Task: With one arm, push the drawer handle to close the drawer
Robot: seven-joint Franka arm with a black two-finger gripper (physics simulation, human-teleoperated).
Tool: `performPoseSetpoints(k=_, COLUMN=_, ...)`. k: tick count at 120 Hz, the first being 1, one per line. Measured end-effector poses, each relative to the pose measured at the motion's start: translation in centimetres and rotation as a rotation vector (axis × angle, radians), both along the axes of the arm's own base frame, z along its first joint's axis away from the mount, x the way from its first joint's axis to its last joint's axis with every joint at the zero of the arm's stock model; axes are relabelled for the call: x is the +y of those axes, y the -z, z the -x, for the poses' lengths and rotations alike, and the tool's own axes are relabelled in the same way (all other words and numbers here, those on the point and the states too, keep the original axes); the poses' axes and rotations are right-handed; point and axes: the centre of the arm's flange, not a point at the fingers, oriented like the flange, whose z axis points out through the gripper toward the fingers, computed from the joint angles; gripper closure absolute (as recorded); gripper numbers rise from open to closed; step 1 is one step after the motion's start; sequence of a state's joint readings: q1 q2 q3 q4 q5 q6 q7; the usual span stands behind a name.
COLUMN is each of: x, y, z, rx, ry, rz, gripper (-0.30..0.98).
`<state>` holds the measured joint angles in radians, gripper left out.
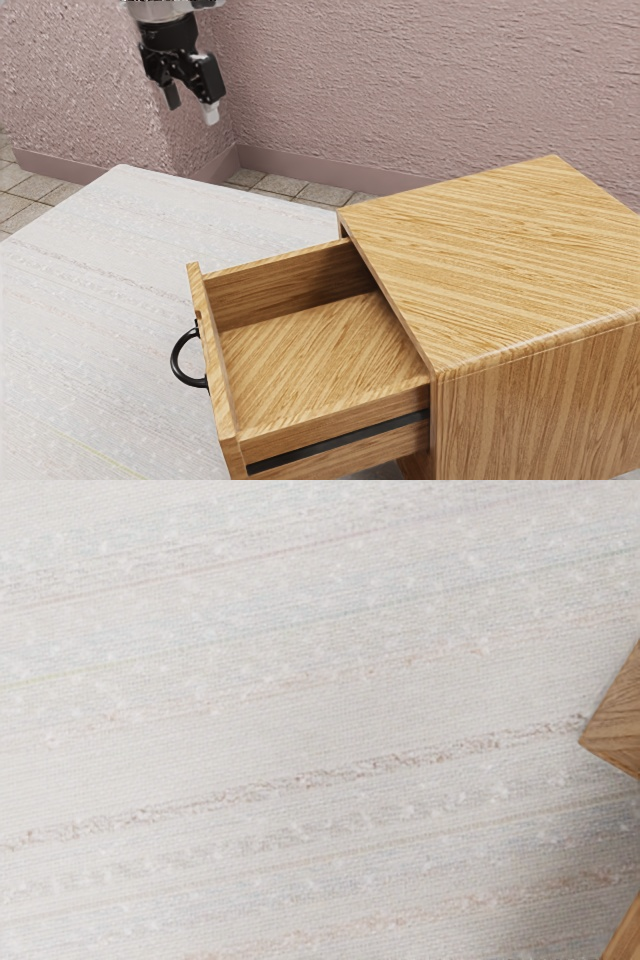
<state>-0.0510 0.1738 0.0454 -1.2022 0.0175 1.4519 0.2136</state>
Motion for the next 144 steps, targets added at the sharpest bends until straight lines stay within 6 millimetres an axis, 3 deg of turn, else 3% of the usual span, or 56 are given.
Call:
performPoseSetpoints(k=17, x=-0.5, y=0.1, z=0.5, rx=0.005, ry=0.018, rz=0.003, gripper=0.0)
performPoseSetpoints(k=26, x=-1.1, y=0.9, z=2.6, rx=0.028, ry=0.031, rz=0.014, gripper=0.0)
performPoseSetpoints(k=33, x=-1.2, y=0.7, z=5.5, rx=0.031, ry=0.038, rz=0.024, gripper=0.0)
performPoseSetpoints(k=42, x=-1.3, y=-0.9, z=11.3, rx=0.01, ry=0.046, rz=0.042, gripper=0.0)
performPoseSetpoints(k=57, x=-3.1, y=-0.8, z=19.7, rx=0.02, ry=0.073, rz=0.034, gripper=0.33)
performPoseSetpoints(k=63, x=-3.5, y=0.7, z=23.0, rx=0.039, ry=0.077, rz=0.022, gripper=0.44)
performPoseSetpoints(k=71, x=-3.7, y=3.8, z=25.8, rx=0.088, ry=0.077, rz=0.004, gripper=0.56)
performPoseSetpoints(k=79, x=-5.3, y=5.6, z=28.1, rx=0.109, ry=0.108, rz=-0.033, gripper=0.63)
performPoseSetpoints(k=96, x=-7.4, y=10.2, z=29.9, rx=0.188, ry=0.179, rz=-0.102, gripper=0.72)
performPoseSetpoints(k=113, x=-7.9, y=13.9, z=30.2, rx=0.231, ry=0.219, rz=-0.113, gripper=0.76)
performPoseSetpoints(k=144, x=-10.5, y=16.5, z=28.7, rx=0.196, ry=0.325, rz=-0.1, gripper=0.78)
